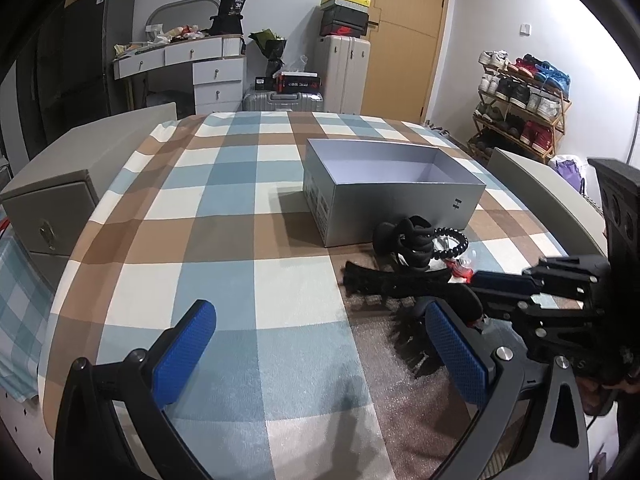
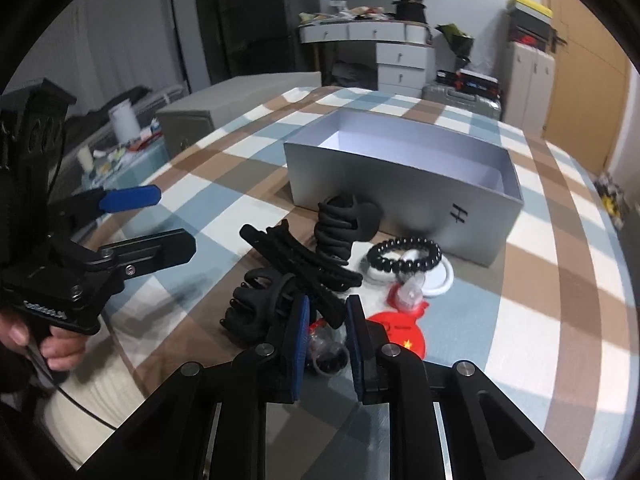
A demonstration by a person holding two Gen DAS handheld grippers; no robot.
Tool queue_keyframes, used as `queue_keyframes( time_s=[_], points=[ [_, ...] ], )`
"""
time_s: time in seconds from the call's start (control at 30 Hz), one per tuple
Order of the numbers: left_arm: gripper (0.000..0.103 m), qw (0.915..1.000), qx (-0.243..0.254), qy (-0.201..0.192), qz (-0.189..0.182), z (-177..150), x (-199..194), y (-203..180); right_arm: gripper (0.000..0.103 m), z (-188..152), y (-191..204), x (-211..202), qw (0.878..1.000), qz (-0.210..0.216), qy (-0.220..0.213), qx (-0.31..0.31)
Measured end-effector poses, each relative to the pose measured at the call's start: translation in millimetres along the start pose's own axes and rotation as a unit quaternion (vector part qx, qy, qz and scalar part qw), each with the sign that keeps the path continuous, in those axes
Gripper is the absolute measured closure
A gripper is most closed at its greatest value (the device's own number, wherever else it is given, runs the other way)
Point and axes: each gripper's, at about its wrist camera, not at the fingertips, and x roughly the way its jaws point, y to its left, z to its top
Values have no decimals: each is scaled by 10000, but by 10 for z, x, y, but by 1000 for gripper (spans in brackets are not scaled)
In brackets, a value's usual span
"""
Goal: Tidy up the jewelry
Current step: 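Reach into the pile and grasp the black banana clip with the right tool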
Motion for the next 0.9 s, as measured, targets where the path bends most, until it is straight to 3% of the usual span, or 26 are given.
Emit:
queue_keyframes(
  time_s=[0.37,0.53,0.7,0.9],
  points=[
    [1,9998,-22,176,-98,-41,37,-21,84,75,124,114,9941,-117,236,-1051],
    [1,9997,-47,205,-79,-43,26,-8,86,134,173,187,9808,357,724,-1775],
    [1,9997,-133,200,-45,-54,16,16,84,292,24,350,9756,958,1190,-1575],
    [1,9994,-154,305,-67,-64,49,27,87,346,-46,435,9738,1307,1365,-1265]
  ],
)
